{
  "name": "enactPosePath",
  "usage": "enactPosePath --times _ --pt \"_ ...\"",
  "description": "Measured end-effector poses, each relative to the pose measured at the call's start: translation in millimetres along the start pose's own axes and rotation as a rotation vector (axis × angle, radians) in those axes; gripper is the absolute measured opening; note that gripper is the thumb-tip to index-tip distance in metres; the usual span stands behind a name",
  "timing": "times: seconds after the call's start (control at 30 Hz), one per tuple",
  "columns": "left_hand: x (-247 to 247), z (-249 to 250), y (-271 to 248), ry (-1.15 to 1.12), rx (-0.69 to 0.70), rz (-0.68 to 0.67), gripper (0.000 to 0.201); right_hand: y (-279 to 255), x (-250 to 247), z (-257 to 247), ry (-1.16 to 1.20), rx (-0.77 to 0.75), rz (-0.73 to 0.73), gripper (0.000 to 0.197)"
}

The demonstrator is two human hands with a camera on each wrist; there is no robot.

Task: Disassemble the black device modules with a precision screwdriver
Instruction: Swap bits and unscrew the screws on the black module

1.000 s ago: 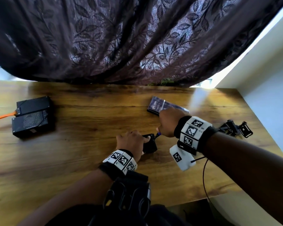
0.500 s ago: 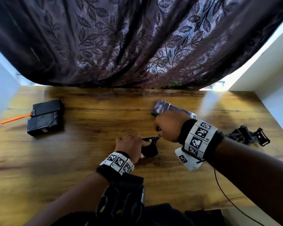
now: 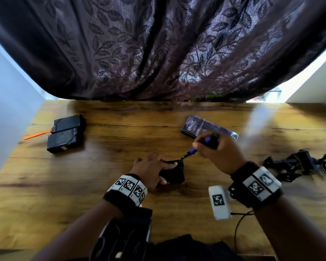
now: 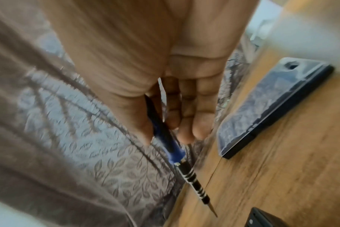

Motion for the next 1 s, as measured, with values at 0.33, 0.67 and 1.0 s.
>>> enactPosePath --times 0.33,0.67,1.0 --pt "7.3 27.1 0.9 0.369 0.061 -0.030 0.077 -59.9 -64.1 55.8 0.146 0.158 0.223 0.004" --pt "4.8 25.9 2.1 0.341 0.062 -0.035 0.079 -67.7 -53.0 43.9 0.174 0.142 0.243 0.009" --pt "15.7 -43.9 6.1 -0.192 -0.014 0.095 0.107 -63.0 -25.4 15.7 0.240 0.084 0.236 0.017"
Point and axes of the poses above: each hand's wrist, its own y-axis towards the middle knuckle, its own x-axis out of the palm, z = x × y, the point moved 6 cm from there along y, towards the middle knuckle, and after that the axes turned 3 degrees about y, right-handed, at the moved point
